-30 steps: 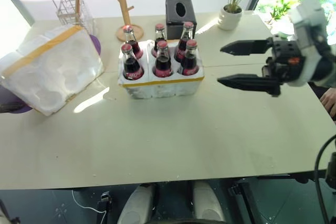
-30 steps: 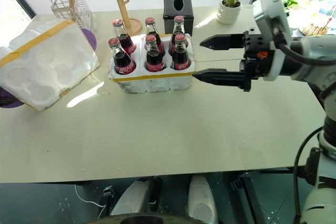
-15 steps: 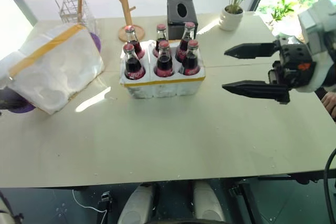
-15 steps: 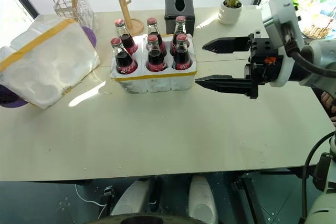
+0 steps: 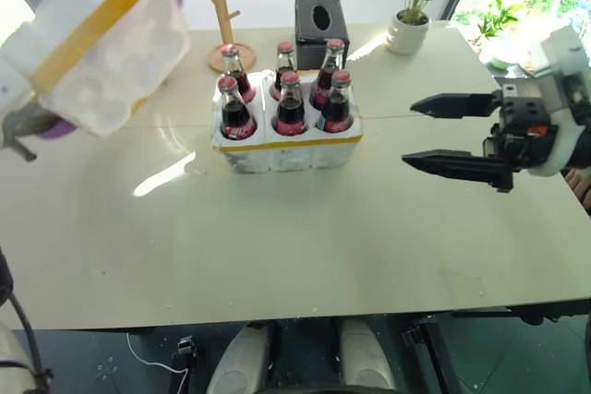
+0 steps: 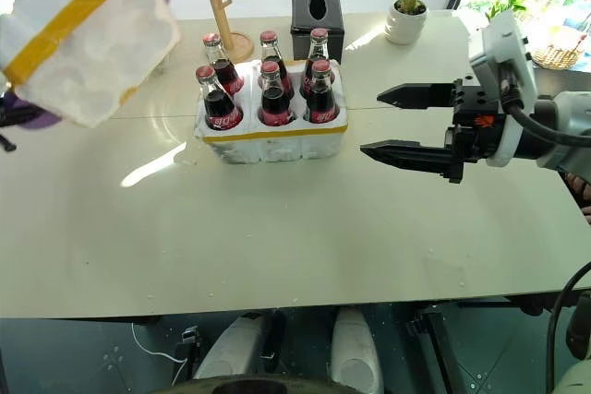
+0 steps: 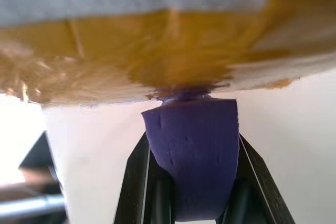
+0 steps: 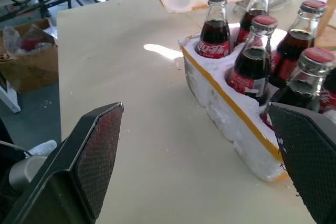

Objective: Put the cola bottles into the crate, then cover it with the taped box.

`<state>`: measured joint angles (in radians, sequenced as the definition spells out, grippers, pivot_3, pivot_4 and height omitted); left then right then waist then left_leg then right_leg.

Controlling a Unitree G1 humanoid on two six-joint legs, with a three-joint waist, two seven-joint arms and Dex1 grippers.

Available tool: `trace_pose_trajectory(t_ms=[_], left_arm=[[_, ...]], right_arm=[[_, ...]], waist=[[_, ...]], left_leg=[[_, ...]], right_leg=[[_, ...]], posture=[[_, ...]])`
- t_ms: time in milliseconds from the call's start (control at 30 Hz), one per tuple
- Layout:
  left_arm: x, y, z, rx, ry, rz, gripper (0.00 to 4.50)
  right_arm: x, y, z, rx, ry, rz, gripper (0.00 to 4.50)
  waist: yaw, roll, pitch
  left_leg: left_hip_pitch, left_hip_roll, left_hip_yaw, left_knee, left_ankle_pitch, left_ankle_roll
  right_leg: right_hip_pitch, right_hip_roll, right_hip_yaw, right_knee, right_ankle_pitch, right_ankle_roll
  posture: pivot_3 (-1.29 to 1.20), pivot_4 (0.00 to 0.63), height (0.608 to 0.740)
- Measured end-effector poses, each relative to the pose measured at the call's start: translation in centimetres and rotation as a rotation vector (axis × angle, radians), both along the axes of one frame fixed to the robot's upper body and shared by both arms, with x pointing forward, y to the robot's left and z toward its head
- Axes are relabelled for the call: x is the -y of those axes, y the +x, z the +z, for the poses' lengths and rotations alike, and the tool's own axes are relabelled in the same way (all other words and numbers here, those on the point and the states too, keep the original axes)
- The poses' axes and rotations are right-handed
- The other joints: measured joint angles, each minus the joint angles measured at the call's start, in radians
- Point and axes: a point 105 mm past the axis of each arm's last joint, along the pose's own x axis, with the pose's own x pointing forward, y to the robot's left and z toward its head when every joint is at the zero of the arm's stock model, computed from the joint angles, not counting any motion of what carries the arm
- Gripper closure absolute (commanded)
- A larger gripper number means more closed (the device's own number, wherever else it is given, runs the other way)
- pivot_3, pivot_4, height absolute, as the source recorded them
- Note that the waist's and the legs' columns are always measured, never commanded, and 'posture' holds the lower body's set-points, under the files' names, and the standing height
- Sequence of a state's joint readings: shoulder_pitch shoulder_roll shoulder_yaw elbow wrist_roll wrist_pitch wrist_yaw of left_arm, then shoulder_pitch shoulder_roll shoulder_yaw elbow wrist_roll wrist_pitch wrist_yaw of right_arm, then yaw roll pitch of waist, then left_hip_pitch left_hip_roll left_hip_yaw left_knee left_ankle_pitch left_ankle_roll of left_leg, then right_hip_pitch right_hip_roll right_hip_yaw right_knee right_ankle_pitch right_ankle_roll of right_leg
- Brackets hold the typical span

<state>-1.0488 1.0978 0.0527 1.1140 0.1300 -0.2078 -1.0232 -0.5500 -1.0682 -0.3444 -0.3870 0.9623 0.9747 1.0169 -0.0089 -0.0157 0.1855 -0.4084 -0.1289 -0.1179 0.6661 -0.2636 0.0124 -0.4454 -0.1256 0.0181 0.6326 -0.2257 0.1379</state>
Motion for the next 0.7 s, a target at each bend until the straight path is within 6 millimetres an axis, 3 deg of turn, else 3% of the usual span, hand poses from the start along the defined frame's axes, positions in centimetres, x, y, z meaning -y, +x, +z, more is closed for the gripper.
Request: trace_pose_trajectory(t_ms=[167, 300, 400, 567, 700], left_arm=[[6.7, 1.3, 5.6, 0.269, 0.073, -0.213, 4.22], [11.1, 1.0, 7.8, 0.383, 0.098, -0.311, 4.22], [13.1, 0.7, 9.4, 0.494, 0.180, -0.312, 4.22], [15.7, 1.0, 9.6, 0.645, 0.439, -0.297, 4.22], [17.8, 1.8, 6.0, 0.668, 0.670, -0.358, 4.22]], right_arm=[[0.7, 0.2, -0.1, 0.000, 0.015, -0.046, 0.00], [0.9, 0.4, -0.2, 0.001, 0.019, -0.075, 0.00], [0.9, 0.5, 0.1, 0.008, 0.036, -0.090, 0.00], [0.9, 0.5, 0.3, 0.010, 0.057, -0.107, 0.00], [1.0, 0.6, 0.4, 0.009, 0.078, -0.125, 0.00]], waist=[[-0.003, 0.000, 0.000], [-0.008, 0.000, 0.000], [-0.006, 0.000, 0.000], [0.001, 0.000, 0.000], [0.002, 0.000, 0.000]], left_leg=[[0.000, 0.000, 0.001, 0.000, 0.001, -0.001], [0.000, 0.000, 0.001, 0.000, 0.002, -0.003], [0.000, 0.000, 0.002, 0.000, 0.002, -0.003], [0.000, 0.000, 0.002, 0.000, 0.002, -0.004], [0.001, 0.000, 0.002, 0.000, 0.002, -0.004]], right_leg=[[0.000, 0.000, 0.001, 0.000, 0.000, 0.001], [-0.001, 0.000, 0.001, 0.000, 0.000, 0.001], [-0.001, 0.000, 0.001, 0.000, 0.000, 0.001], [0.000, 0.000, 0.002, -0.001, 0.001, 0.001], [0.001, 0.000, 0.002, -0.001, 0.001, 0.001]], posture=[[0.00, 0.150, 0.740], [0.00, 0.150, 0.740], [0.00, 0.150, 0.740], [0.00, 0.150, 0.740], [0.00, 0.150, 0.740]])
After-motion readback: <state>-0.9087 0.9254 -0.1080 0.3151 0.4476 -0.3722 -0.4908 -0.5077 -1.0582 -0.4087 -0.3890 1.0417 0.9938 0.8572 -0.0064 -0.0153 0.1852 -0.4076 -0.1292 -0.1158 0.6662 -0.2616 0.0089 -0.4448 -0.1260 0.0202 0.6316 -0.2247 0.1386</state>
